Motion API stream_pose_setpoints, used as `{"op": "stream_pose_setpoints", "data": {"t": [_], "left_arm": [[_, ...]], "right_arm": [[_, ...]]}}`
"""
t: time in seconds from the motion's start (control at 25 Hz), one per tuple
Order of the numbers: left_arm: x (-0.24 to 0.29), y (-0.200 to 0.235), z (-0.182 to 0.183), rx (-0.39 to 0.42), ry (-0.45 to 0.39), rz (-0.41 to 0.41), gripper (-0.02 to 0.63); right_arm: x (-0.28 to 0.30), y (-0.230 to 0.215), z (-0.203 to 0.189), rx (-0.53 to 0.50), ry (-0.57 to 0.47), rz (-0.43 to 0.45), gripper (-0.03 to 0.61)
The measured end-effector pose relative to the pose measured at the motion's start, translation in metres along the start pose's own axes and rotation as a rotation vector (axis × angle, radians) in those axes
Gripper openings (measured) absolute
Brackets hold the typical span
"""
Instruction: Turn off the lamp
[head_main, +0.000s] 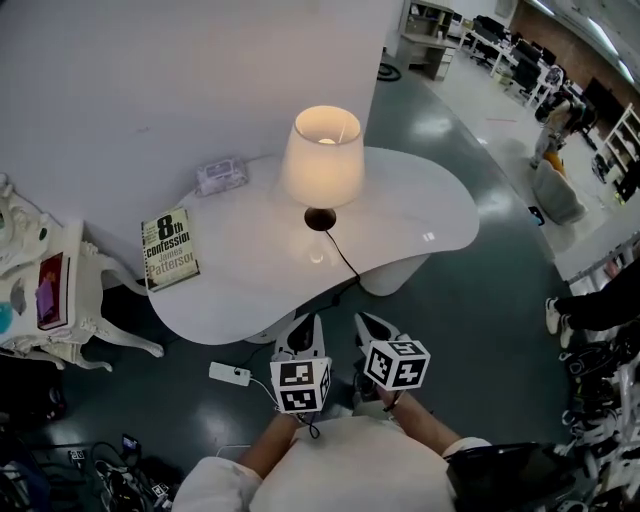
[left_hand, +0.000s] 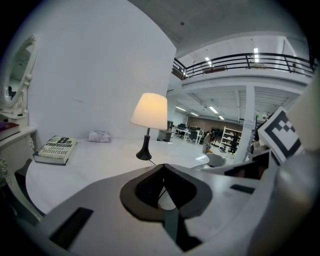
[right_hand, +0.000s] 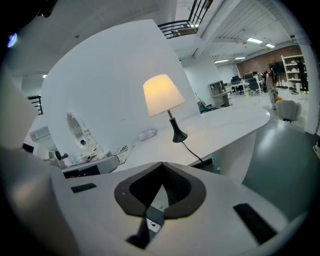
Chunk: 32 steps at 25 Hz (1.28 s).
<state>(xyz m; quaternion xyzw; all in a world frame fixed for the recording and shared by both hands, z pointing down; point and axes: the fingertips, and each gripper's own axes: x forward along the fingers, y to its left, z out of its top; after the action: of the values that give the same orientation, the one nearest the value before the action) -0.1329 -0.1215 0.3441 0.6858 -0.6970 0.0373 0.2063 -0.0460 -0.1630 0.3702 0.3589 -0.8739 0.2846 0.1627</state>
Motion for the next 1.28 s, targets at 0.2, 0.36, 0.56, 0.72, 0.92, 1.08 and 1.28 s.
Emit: {"op": "stream_pose_setpoints", "data": {"t": [0.2,0.36,0.56,0.72,0.92,1.08,1.28], "left_arm": [[0.020,-0.010,0.016,-0.034,-0.016,0.064,0.009],[0.036,-0.021,0.027,-0.074,-0.038,0.099,0.009],[0.051,-0.029,0.028,-0.082,-0.051,0.134,0.009],[0.053,-0.032,0.024,-0.088,-0.047,0.151,0.009],[0.054,-0.035,0.015,-0.093,-0.025,0.163,0.009],[0.056,-0.037,0.000,-0.102,0.014,0.162,0.009],[0.061,-0.041,-0.021,-0.076,0.064,0.145,0.009]], "right_arm": [[0.013,-0.014,0.027,-0.045,0.025,0.063,-0.002],[0.023,-0.020,0.045,-0.073,0.032,0.116,-0.002],[0.031,-0.036,0.057,-0.095,0.033,0.142,-0.002],[0.031,-0.047,0.062,-0.095,0.033,0.142,-0.002],[0.028,-0.057,0.060,-0.088,0.033,0.138,-0.002],[0.028,-0.065,0.049,-0.075,0.052,0.133,-0.002],[0.033,-0.077,0.029,-0.037,0.075,0.118,-0.002]]}}
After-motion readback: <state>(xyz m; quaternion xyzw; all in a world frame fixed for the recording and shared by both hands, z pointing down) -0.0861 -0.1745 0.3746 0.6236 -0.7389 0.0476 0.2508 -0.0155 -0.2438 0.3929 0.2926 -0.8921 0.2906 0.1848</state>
